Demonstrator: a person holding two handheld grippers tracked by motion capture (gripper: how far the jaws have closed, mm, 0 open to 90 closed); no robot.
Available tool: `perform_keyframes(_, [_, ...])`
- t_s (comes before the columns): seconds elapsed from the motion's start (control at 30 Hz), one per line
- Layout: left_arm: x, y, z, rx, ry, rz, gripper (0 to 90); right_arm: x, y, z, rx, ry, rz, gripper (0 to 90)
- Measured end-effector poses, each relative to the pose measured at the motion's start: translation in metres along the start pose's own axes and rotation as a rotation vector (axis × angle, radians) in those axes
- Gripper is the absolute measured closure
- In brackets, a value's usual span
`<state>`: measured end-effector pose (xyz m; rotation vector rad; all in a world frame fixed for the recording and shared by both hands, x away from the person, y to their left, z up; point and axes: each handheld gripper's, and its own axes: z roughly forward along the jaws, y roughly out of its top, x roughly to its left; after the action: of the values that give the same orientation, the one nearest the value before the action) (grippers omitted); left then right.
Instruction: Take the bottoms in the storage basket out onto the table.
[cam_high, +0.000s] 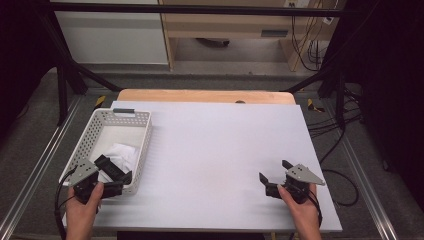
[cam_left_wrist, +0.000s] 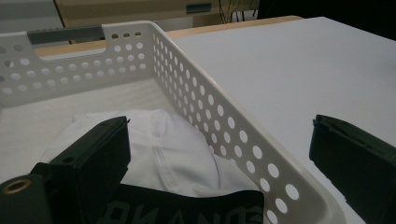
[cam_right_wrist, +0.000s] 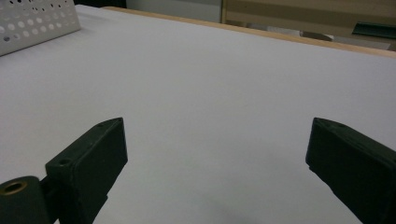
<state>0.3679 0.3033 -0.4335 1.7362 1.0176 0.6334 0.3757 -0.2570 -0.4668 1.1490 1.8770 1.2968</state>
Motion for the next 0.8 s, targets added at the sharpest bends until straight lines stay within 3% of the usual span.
perform_keyframes(0.47, [-0.004, 0.004, -0.005, 0.000, -0.007, 0.008, 5.1, 0.000, 0.000, 0.000, 0.006, -0.004, -0.005, 5.7])
perform_keyframes(0.5, [-0.006, 0.006, -0.005, -0.008, -0.010, 0.007, 4.9, 0.000, 0.000, 0.000, 0.006, -0.004, -0.009, 5.7])
perform_keyframes(0.53, [-0.010, 0.010, -0.006, -0.020, 0.019, 0.015, 5.0, 0.001, 0.000, -0.001, 0.005, -0.005, -0.011, 5.6])
perform_keyframes(0.67, [-0.020, 0.022, -0.006, -0.042, 0.017, 0.032, 5.6, 0.001, 0.000, -0.001, 0.003, 0.000, -0.010, 5.6])
perform_keyframes(0.77, [-0.027, 0.035, -0.002, -0.015, -0.003, 0.044, 5.3, 0.000, -0.001, -0.002, 0.003, 0.001, -0.005, 5.6])
perform_keyframes(0.8, [-0.030, 0.043, 0.002, 0.029, -0.017, 0.061, 5.3, 0.000, -0.001, -0.002, -0.001, 0.004, -0.001, 5.6])
